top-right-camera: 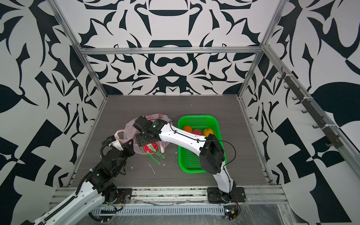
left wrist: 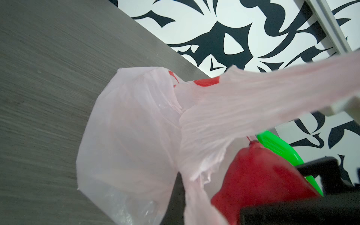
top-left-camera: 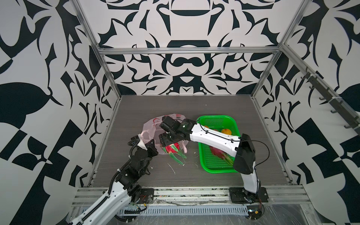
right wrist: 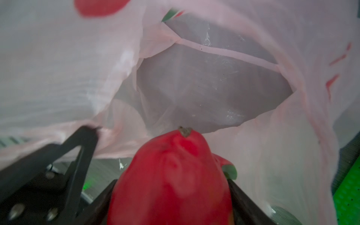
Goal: Untie the knot of the plastic bag and take out the fruit
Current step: Pick up the fruit from the plastic bag.
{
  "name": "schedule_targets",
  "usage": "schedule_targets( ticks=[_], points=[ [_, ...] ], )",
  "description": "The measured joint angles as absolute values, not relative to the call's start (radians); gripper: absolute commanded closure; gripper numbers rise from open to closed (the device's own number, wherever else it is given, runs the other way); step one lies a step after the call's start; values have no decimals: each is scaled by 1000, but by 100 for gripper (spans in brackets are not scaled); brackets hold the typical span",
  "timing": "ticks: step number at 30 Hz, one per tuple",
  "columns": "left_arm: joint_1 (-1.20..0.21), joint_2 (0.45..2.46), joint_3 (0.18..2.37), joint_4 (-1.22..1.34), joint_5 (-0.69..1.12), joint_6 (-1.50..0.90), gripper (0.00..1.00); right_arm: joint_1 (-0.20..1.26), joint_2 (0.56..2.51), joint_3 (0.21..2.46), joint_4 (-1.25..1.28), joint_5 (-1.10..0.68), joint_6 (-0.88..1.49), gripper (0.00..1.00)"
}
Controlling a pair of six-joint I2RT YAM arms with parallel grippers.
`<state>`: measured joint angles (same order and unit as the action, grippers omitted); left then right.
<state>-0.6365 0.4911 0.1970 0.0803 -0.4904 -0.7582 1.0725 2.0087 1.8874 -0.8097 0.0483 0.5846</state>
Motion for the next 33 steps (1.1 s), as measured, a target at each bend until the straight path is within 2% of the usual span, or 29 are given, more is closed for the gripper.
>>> schedule_targets(
  ticks=[12,19,22,26,30,33],
  points=[
    [-636,491,225,86,-503,-715,100,1096,1904,1949,-827,34,511,100],
    [-636,427,225,38,-520,-716,100,1056,1747,1929,-810,67,492,100],
    [-636,418,224,15,-521,-721,100,999,1639,1847,-783,84,490,100],
    [-636,417,224,-5,-520,-732,100,847,1517,1712,-759,89,495,100],
    [-636,419,224,-26,-520,-735,100,709,1474,1594,-760,123,493,100],
    [-636,425,224,-35,-520,-735,100,664,1473,1511,-767,149,486,100]
  ],
)
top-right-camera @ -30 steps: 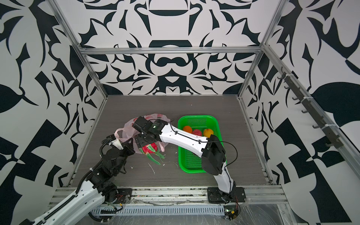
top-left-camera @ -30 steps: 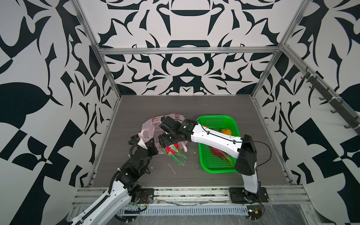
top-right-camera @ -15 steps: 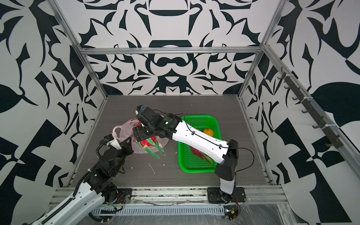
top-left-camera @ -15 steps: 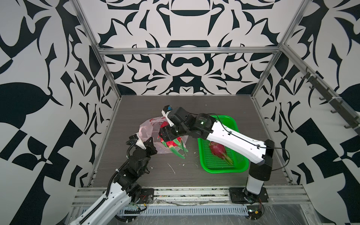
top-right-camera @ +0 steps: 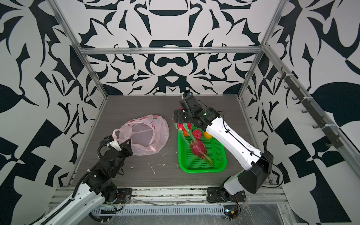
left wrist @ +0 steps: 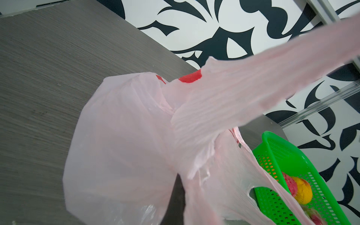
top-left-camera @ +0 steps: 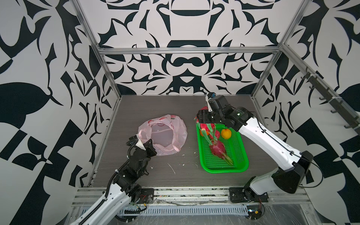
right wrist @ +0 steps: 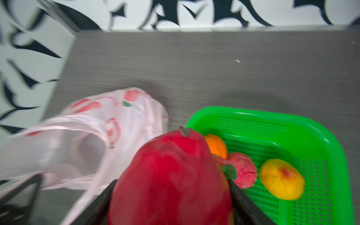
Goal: Untie the knot of the plastic bag and take out the fruit
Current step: Pick up the fruit from the plastic bag, then place the fruit in the basket.
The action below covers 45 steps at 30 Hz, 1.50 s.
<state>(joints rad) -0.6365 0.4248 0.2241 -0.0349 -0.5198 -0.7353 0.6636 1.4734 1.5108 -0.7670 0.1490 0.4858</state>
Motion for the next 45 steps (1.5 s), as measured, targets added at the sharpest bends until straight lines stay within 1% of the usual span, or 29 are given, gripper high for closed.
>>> schedule_targets(
  ticks=[4,8,14,22,28,31,33,37,40,45],
  points=[
    [-636,442,224,-43,-517,-735,100,642,1464,1408,-808,208,445,100],
    [-636,456,224,-42,-512,-732,100,631,1437,1365,-846,291,369,100],
    [-636,468,230,-43,-503,-728,100,589,1365,1260,-828,374,313,100],
    [-636,558,279,-39,-479,-703,100,513,1334,1027,-754,376,331,100],
    [-636,639,310,-27,-444,-698,100,498,1327,954,-698,354,353,100],
    [-636,659,322,-30,-425,-698,100,496,1327,924,-671,331,366,95],
    [-636,668,336,-38,-414,-699,100,494,1327,907,-653,322,371,94],
    [-636,670,369,-64,-395,-706,100,488,1327,884,-628,309,383,87],
    [-636,662,376,-94,-387,-714,100,488,1326,873,-619,302,391,84],
    [-636,625,376,-166,-381,-728,100,486,1312,854,-601,298,399,82]
  ],
)
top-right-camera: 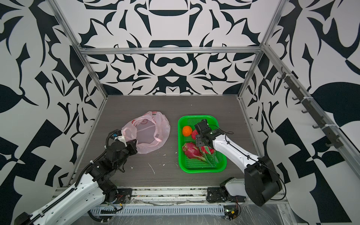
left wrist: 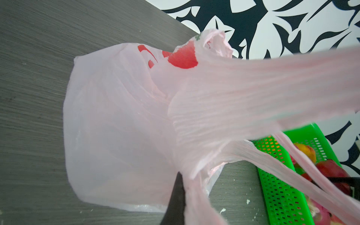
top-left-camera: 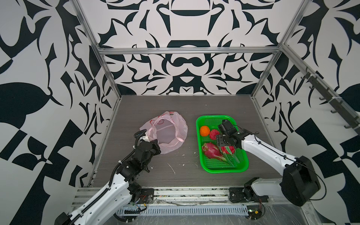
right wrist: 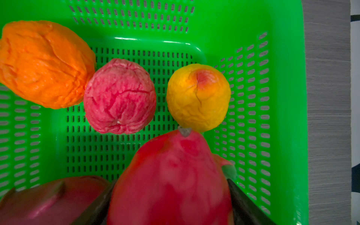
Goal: Untie the knot of the plastic bag and take out the fruit
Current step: Place the fruit in the basket.
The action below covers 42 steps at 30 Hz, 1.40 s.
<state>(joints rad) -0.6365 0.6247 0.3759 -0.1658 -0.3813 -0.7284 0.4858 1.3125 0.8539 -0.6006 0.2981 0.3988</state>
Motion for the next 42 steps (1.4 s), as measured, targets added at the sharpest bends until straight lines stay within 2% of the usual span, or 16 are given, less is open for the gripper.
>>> schedule_targets(
  ticks=[10,17,20,42],
  points=[
    [-636,568,376,-229,-381,-741,100,486,1302,837,-589,295,418,69],
    [-636,567,376,-231,-381,-741,100,486,1273,817,-585,294,429,44],
    [-636,568,376,-230,-381,-740,100,486,1262,811,-587,294,432,38],
    [-636,582,368,-229,-381,-740,100,486,1214,794,-601,297,443,21]
  ],
)
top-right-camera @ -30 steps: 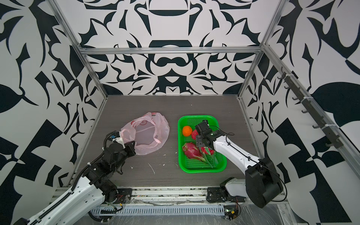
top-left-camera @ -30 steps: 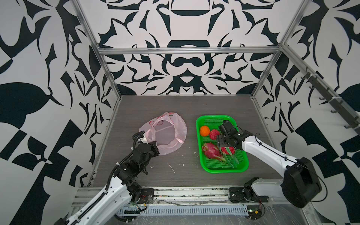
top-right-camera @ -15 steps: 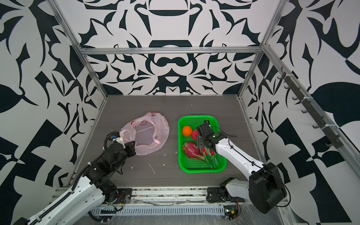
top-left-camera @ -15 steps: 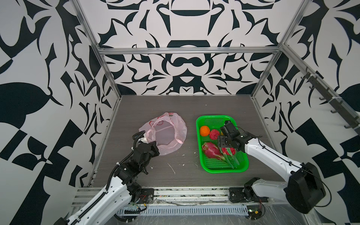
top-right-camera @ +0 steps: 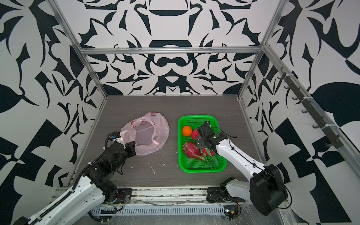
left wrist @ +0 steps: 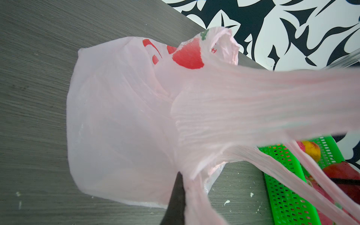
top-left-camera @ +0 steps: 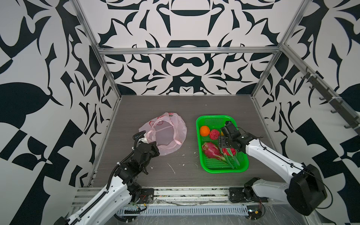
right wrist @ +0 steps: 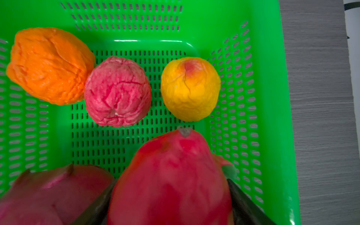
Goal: Untie the knot of the plastic bag and take out the fruit
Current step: Place the fruit in the basket, then move the plastic bag to the top-left of the table.
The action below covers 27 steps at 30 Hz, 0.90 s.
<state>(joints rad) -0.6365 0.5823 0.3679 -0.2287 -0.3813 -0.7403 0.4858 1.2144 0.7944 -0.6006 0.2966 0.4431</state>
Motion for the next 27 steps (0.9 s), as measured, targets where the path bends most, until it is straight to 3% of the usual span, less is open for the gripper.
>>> schedule_targets(
  ticks=[8,10,27],
  points=[
    [-636,577,366,-229,-381,-740,100,486,1205,776,-597,300,451,11],
    [-636,577,366,-228,-381,-740,100,486,1198,776,-596,300,455,3],
    [-636,669,359,-134,-380,-739,100,486,1139,799,-605,298,464,1]
  ],
)
